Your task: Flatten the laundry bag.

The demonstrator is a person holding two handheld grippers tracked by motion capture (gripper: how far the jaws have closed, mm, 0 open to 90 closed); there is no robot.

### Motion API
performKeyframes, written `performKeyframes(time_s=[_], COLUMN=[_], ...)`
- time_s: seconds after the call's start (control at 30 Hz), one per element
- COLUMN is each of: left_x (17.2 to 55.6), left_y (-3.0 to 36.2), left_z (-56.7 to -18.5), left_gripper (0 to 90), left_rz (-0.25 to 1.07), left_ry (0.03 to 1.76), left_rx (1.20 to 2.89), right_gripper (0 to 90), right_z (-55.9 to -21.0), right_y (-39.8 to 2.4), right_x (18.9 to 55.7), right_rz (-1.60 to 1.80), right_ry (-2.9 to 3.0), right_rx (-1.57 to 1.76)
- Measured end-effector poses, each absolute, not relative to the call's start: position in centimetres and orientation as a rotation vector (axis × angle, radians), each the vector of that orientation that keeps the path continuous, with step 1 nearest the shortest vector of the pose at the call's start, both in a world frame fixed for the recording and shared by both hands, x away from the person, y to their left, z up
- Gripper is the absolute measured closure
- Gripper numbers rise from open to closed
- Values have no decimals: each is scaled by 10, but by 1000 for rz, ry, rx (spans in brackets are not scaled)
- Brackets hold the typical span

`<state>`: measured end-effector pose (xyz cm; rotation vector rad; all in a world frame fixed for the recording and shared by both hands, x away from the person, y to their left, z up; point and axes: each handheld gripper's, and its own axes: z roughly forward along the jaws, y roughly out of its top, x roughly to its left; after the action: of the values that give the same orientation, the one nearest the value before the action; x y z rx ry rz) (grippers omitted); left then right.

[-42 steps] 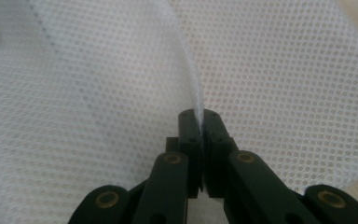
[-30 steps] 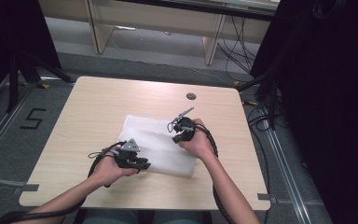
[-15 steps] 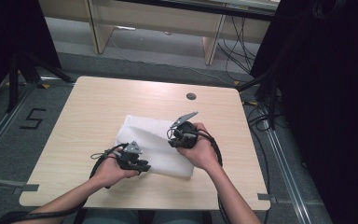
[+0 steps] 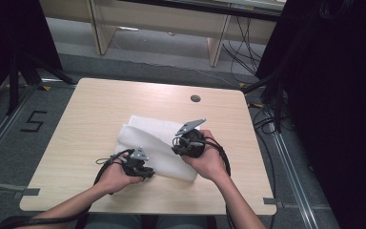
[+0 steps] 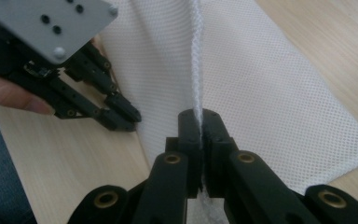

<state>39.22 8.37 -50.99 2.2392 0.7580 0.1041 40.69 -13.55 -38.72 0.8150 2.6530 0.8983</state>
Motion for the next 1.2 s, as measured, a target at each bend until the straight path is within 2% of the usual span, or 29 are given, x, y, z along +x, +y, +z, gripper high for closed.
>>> performKeyframes(time_s=[0.33,0.4,0.5,0.7,1.03,1.2], left_x=[386,386,383,376,358,353], left_y=[89,98,103,129,185,206], left_z=[-503,-499,-497,-486,-479,-478], left_gripper=[769,761,741,717,631,584], left_rz=[82,81,66,69,191,207], left_ry=[761,737,753,783,855,929], left_rx=[2205,2242,2232,2208,2167,2113], right_gripper=[886,886,884,883,878,877], right_z=[-386,-388,-390,-396,-404,-409], right_y=[-135,-136,-135,-135,-134,-134], right_x=[390,389,381,372,359,353], right_rz=[870,894,891,885,868,859], right_ry=[2672,2685,2696,2717,2757,2774], right_rx=[755,675,737,710,653,637])
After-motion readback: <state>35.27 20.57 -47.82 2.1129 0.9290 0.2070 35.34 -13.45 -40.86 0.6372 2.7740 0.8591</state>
